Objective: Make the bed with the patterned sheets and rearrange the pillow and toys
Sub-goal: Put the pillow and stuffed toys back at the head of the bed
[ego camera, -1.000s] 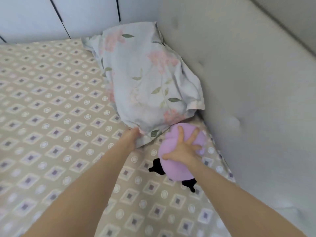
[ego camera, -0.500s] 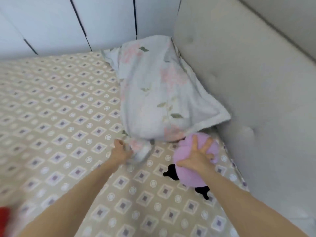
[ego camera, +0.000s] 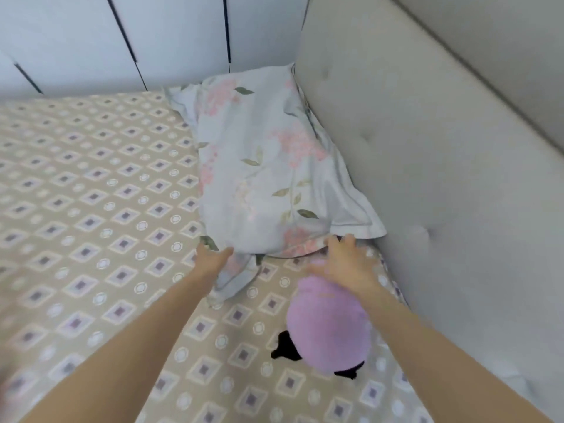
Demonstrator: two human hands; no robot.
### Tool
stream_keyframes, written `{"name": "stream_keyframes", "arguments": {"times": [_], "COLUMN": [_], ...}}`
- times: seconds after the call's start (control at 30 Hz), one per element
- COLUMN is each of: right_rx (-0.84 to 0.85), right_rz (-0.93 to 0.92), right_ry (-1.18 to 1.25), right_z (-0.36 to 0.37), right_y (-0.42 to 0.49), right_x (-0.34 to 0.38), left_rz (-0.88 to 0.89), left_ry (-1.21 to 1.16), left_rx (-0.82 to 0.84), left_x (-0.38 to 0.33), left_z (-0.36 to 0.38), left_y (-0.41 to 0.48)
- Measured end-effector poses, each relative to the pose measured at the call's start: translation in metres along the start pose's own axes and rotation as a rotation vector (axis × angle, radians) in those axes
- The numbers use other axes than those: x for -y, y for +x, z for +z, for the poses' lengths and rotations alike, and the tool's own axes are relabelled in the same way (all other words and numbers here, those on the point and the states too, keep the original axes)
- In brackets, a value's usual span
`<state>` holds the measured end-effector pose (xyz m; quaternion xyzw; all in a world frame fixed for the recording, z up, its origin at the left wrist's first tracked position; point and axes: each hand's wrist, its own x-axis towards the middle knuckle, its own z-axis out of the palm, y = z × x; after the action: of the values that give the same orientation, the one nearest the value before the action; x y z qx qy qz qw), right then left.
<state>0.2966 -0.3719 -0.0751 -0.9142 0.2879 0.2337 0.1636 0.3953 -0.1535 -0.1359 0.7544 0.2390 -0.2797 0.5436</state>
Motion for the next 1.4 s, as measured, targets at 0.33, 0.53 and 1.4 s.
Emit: {"name": "stream_keyframes", "arguments": {"times": [0.33, 0.53, 1.4], "right_rx": [0.134, 0.149, 0.035], "right_rz": [0.633, 0.442, 0.082], "right_ry": [1.795, 1.601, 0.263], "right_z": [-0.017, -0.03, 0.012], "right_y": [0.081, 0.086, 0.112], "right_x": [-0.031, 0.0, -0.028], "left_rz": [-0.266, -0.003, 0.523], "left_ry": [-0.258, -0.195, 1.071], "left_rx": [0.17, 0.076, 0.016], "left_x": [-0.001, -0.019, 0.001], "left_z": [0.02, 0.027, 0.028], "left_y": [0.025, 0.016, 0.011]}}
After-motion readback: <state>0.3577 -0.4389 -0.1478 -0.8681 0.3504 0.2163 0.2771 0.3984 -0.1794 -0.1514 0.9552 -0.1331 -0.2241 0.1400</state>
